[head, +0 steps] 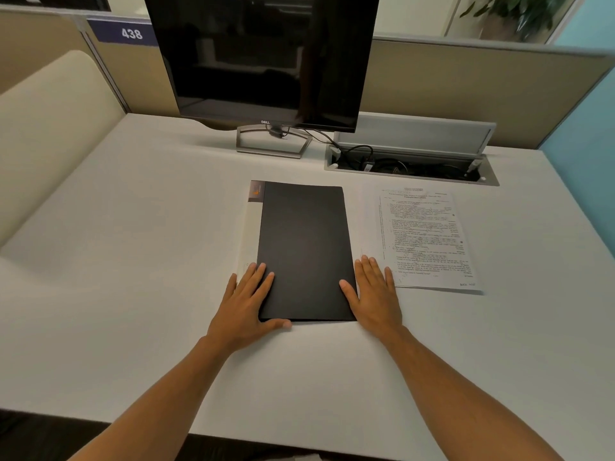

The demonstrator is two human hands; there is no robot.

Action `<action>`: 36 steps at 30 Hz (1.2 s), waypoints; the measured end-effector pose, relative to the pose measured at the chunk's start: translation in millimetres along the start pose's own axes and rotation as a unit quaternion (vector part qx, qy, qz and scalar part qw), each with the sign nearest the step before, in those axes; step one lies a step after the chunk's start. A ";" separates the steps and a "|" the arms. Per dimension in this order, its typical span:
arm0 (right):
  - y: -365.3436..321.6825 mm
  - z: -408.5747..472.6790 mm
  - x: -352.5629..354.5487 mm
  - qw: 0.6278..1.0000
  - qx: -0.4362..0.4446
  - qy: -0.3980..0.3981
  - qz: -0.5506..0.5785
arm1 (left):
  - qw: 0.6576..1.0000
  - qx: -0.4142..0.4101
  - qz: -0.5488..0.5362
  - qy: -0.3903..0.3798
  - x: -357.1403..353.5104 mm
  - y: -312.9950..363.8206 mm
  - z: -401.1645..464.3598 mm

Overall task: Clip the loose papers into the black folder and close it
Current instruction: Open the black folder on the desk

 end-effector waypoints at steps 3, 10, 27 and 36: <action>1.5 -0.6 6.2 0.992 -0.017 0.044 0.121 | 1.000 -0.001 -0.022 0.012 0.0 0.7 -0.8; -3.5 -8.3 29.0 0.918 -0.104 0.162 0.346 | 0.992 0.020 -0.108 0.063 4.9 4.7 -0.8; -54.2 -12.1 -14.1 0.991 0.103 0.002 0.086 | 0.842 0.168 -0.458 0.230 16.3 14.4 -32.7; -53.7 -15.9 -16.6 0.994 0.104 0.010 0.043 | 0.750 0.339 -0.498 0.273 17.0 7.7 -49.9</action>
Point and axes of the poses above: each hand's wrist, its own z-axis towards the middle knuckle, its own x-axis out of the back of the hand, y = z × x, the point moved 3 cm from there along z, towards the middle knuckle, and after that the axes turned 2 degrees about y, right-handed, at the moved point
